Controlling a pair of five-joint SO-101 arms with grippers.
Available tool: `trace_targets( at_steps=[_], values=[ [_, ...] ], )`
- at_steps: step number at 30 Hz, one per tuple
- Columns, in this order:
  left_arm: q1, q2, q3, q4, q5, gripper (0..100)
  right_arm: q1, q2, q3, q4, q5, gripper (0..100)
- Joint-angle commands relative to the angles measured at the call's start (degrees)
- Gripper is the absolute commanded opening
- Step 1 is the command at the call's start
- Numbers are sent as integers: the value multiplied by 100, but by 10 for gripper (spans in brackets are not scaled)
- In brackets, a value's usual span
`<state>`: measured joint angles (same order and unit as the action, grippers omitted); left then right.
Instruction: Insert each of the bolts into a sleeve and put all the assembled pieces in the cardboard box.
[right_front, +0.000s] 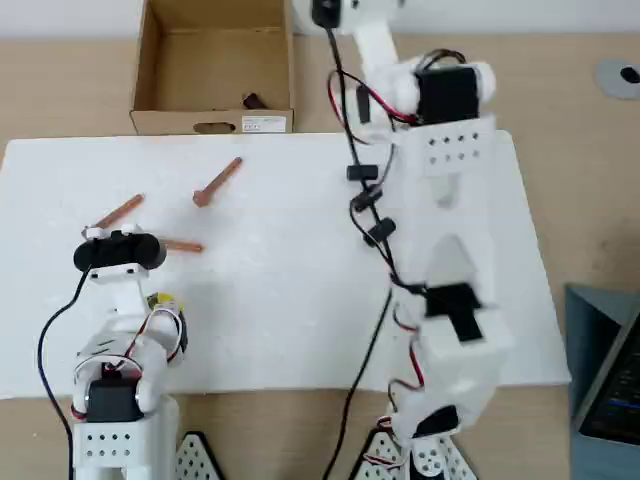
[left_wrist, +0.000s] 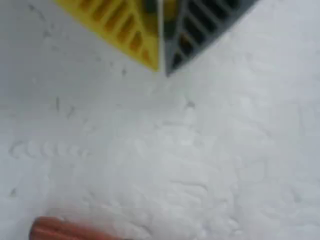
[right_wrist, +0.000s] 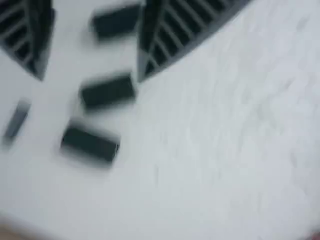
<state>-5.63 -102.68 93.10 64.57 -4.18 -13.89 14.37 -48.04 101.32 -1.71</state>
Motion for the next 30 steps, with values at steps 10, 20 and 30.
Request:
trace_targets(
  at_steps=[10, 20, 30],
  values=[
    [-26, -48, -18, -97, 9, 4, 259, -1851, 3213, 114, -1934, 144],
    [-26, -48, -18, -97, 9, 4, 382, -1059, 4295, 18, -3244, 145],
    [-26, -48, -18, -97, 9, 4, 444, 400, 3266, -18, -3262, 145]
  ],
)
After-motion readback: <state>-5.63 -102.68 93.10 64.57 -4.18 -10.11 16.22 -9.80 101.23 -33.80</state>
